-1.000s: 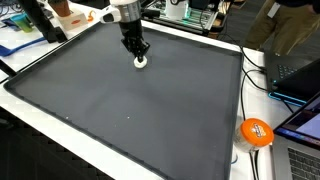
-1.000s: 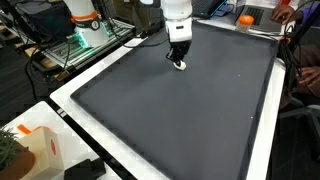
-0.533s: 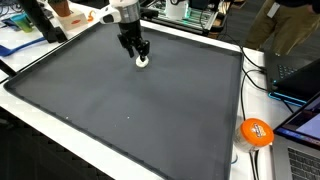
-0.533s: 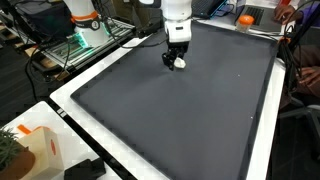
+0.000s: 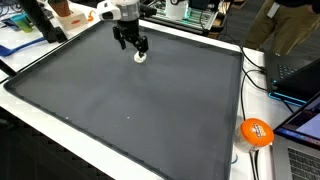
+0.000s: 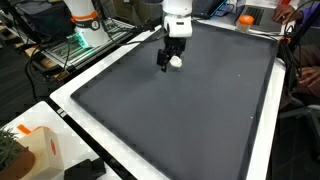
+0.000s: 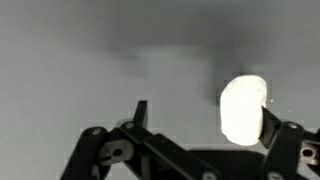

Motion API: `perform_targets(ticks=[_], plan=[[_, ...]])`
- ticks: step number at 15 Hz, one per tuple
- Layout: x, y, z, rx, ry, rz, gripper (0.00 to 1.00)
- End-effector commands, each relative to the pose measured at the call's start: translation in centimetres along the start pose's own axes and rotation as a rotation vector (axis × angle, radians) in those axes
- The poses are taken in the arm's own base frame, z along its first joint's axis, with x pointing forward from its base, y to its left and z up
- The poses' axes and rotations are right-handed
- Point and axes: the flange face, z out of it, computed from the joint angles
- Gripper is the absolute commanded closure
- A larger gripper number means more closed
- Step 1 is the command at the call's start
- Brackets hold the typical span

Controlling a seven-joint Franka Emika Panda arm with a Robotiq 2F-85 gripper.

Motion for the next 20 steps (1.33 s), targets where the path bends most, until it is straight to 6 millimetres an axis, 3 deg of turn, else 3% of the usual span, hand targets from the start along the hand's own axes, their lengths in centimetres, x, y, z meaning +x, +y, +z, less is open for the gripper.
perform_targets(ticks=[1,6,9,11,17,20], plan=[[-0.4,-0.4,0.1,-0.161,0.030,-0.017,0.01],[-1.5,-3.7,2.2,-0.186,-0.020,-0.094,0.00],[-1.6,-4.6,1.8,-0.086,-0.039,-0.099,0.00],[-1.3,-4.2,1.1,-0.024,-0.050,-0.057,0.00],[-0.2,-0.2,-1.1,0.051,-0.023,0.077,0.00],[-0.1,0.5,-1.5,0.058,-0.036,0.089,0.00]])
